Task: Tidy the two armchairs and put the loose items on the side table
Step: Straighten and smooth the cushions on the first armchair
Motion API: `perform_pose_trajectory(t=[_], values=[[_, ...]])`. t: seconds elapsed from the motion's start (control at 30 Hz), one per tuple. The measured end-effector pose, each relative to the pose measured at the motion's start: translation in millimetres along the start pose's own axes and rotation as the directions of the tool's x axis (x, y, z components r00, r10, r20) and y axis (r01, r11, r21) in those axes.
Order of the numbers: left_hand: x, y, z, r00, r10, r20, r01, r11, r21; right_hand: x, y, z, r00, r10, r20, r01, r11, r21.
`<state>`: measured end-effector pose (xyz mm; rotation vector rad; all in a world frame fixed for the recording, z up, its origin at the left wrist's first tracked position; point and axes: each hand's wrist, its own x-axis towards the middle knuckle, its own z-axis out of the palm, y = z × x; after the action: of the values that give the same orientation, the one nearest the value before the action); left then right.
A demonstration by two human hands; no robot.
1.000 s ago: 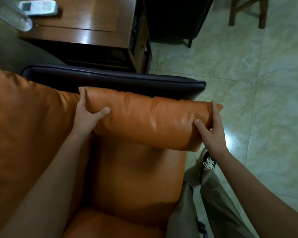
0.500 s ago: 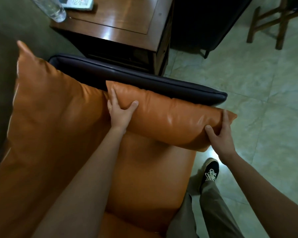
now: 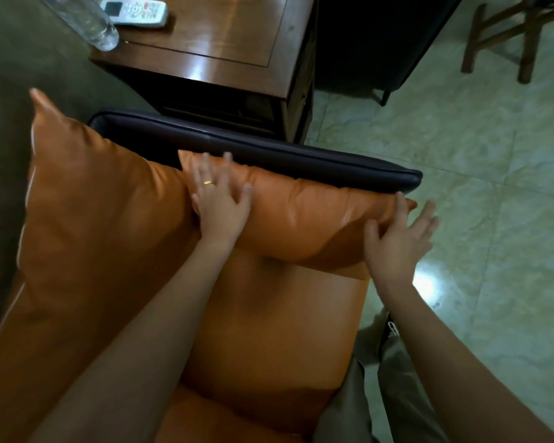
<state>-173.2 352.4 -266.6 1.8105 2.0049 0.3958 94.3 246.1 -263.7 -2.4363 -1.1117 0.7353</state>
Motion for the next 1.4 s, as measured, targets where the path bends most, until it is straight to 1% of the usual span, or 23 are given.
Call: perform_pose_trajectory(t=[0.03,0.07,0.1,0.13,0.17,0.2,0.23,0.27,0.3,0.37,0.43,0.53,0.6,0.73,0.87,0.93,0.97,1.07,1.13,1.2,1.27,1.33,1.4], values=[[-4,9,7,0.99,0.12,0.073,-0.125,0.99,0.065,-4,-10,2,0.996,-0.075,-0.049,0.072,0.995,-0.068],[-8,15,13,0.963,0.2,0.179,-0.222,0.968,0.117,-7,-20,8,0.98,-0.194,-0.041,0.187,0.973,-0.135],[-10,18,19,0.933,0.232,0.276,-0.282,0.947,0.155,-10,-30,14,0.945,-0.325,0.032,0.325,0.925,-0.199],[-12,18,22,0.912,0.241,0.333,-0.313,0.932,0.183,-11,-36,23,0.89,-0.43,0.15,0.455,0.856,-0.246],[-11,15,23,0.903,0.244,0.354,-0.329,0.922,0.205,-10,-38,32,0.832,-0.484,0.271,0.549,0.788,-0.28],[-9,11,21,0.898,0.248,0.363,-0.344,0.911,0.229,-6,-35,38,0.791,-0.499,0.354,0.602,0.738,-0.305],[-5,6,18,0.893,0.252,0.374,-0.36,0.898,0.255,-1,-30,41,0.774,-0.503,0.385,0.624,0.71,-0.326],[1,-2,14,0.889,0.243,0.387,-0.365,0.888,0.281,4,-21,41,0.781,-0.499,0.376,0.618,0.708,-0.342],[7,-11,9,0.895,0.214,0.391,-0.347,0.886,0.307,8,-12,38,0.802,-0.485,0.349,0.592,0.723,-0.356],[22,-33,-6,0.924,0.111,0.366,-0.239,0.914,0.328,12,6,27,0.85,-0.436,0.295,0.523,0.762,-0.381],[28,-54,-17,0.943,0.045,0.33,-0.154,0.937,0.312,12,19,15,0.879,-0.383,0.283,0.473,0.775,-0.42],[10,-67,-18,0.965,0.037,0.261,-0.103,0.964,0.245,4,17,7,0.889,-0.349,0.297,0.453,0.768,-0.453],[-24,-67,-13,0.971,-0.003,0.237,-0.031,0.99,0.141,-4,2,8,0.85,-0.406,0.336,0.522,0.735,-0.432],[-110,-80,-9,0.984,-0.08,0.162,0.073,0.996,0.052,-32,-50,33,0.615,-0.602,0.509,0.782,0.551,-0.292],[-170,-104,-34,0.971,-0.239,0.03,0.239,0.971,0.005,-76,-125,76,0.391,-0.713,0.582,0.908,0.403,-0.116],[-183,-120,-58,0.958,-0.277,-0.069,0.276,0.961,-0.021,-100,-160,96,0.279,-0.742,0.61,0.948,0.315,-0.05],[-189,-129,-70,0.95,-0.292,-0.114,0.291,0.956,-0.02,-113,-177,106,0.207,-0.751,0.627,0.965,0.261,-0.006],[-205,-151,-108,0.919,-0.331,-0.214,0.342,0.939,0.019,-150,-222,133,-0.025,-0.737,0.675,0.98,0.114,0.162],[-214,-166,-129,0.861,-0.421,-0.284,0.442,0.897,0.009,-171,-246,147,-0.151,-0.718,0.68,0.973,0.015,0.232],[-225,-183,-147,0.769,-0.525,-0.363,0.551,0.834,-0.039,-189,-266,159,-0.239,-0.702,0.671,0.959,-0.06,0.279],[-233,-197,-163,0.694,-0.56,-0.452,0.587,0.804,-0.095,-206,-286,170,-0.316,-0.684,0.657,0.939,-0.126,0.32],[-230,-210,-174,0.675,-0.52,-0.524,0.562,0.822,-0.093,-224,-307,187,-0.402,-0.654,0.641,0.912,-0.219,0.347],[-214,-222,-179,0.686,-0.504,-0.525,0.558,0.827,-0.066,-240,-328,211,-0.477,-0.597,0.645,0.879,-0.328,0.347]])
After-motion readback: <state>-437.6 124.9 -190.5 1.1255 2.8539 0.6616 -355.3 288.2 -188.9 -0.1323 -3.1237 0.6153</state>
